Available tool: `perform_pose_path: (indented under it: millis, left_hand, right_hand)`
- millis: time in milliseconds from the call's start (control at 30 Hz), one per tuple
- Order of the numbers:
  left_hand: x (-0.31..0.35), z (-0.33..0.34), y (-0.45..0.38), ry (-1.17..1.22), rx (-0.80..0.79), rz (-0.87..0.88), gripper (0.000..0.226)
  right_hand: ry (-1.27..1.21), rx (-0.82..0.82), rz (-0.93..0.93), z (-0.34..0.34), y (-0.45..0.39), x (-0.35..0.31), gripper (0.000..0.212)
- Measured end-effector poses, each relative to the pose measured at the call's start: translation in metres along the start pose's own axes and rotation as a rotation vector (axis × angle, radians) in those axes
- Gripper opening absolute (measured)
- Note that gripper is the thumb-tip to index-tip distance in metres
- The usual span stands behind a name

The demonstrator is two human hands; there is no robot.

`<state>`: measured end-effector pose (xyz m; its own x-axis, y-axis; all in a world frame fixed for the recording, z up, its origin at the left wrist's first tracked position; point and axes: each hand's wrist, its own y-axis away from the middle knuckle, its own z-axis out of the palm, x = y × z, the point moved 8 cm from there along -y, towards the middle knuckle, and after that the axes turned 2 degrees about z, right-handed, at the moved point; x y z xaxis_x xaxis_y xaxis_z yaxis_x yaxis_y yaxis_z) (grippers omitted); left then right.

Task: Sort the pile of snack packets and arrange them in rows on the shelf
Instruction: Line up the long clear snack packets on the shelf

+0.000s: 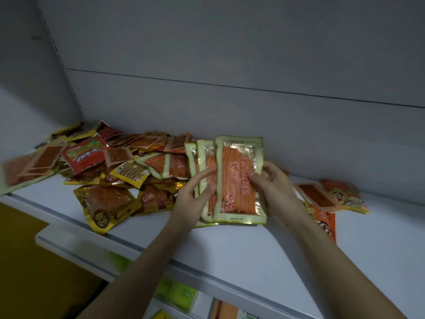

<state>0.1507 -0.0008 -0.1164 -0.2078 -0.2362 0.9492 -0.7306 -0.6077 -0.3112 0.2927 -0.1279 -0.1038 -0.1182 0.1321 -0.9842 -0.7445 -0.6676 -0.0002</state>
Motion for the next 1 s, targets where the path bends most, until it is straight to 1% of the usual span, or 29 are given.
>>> perform_pose_path:
  millis: [33,100,200,267,333,367,433,500,533,600,667,733,833,1000]
  left_hand:
    - [-0.004,-0.001,0.0,0.061,0.012,-0.049,0.031]
    - [-0.005,-0.001,0.001,0.145,0.009,-0.108,0.039]
    - [0.006,0.0,-0.001,0.256,-0.043,-0.127,0.048]
    - [0.014,-0.001,-0.004,0.269,-0.049,-0.134,0.046]
    - [0.023,-0.003,-0.006,0.22,-0.036,-0.105,0.045]
    - [0.026,-0.002,-0.007,0.214,-0.03,-0.1,0.044]
    - [0.032,0.0,-0.007,0.256,-0.022,-0.117,0.041]
    - [0.036,0.006,-0.007,0.277,-0.028,-0.112,0.039]
    - [0.039,0.011,-0.005,0.268,-0.046,-0.102,0.039]
    - [0.047,0.029,0.002,0.263,-0.123,-0.094,0.039]
    - [0.051,0.052,0.014,0.279,-0.212,-0.103,0.041]
    - [0.056,0.076,0.024,0.272,-0.266,-0.097,0.042]
    - [0.065,0.116,0.046,0.292,-0.35,-0.122,0.045]
    - [0.094,0.185,0.091,0.377,-0.473,-0.141,0.044]
  right_hand:
    - [0.042,-0.006,-0.011,0.004,0.001,-0.002,0.022]
    - [0.103,0.014,-0.044,0.008,0.003,-0.01,0.028]
    - [0.165,0.091,-0.083,0.011,0.007,-0.024,0.025]
    - [0.24,0.138,-0.109,0.015,0.012,-0.032,0.023]
    - [0.316,0.2,-0.141,0.016,0.02,-0.041,0.024]
    - [0.353,0.233,-0.159,0.015,0.025,-0.046,0.029]
    - [0.408,0.29,-0.175,0.011,0.04,-0.054,0.044]
    - [0.446,0.319,-0.192,0.007,0.061,-0.063,0.057]
    - [0.468,0.322,-0.189,0.006,0.072,-0.065,0.058]
    - [0.53,0.334,-0.173,-0.001,0.093,-0.066,0.054]
    - [0.604,0.392,-0.14,-0.015,0.116,-0.068,0.048]
    - [0.592,0.465,-0.081,-0.034,0.141,-0.071,0.049]
    - [0.558,0.519,-0.008,-0.061,0.183,-0.082,0.047]
    - [0.578,0.635,0.037,-0.113,0.25,-0.102,0.043]
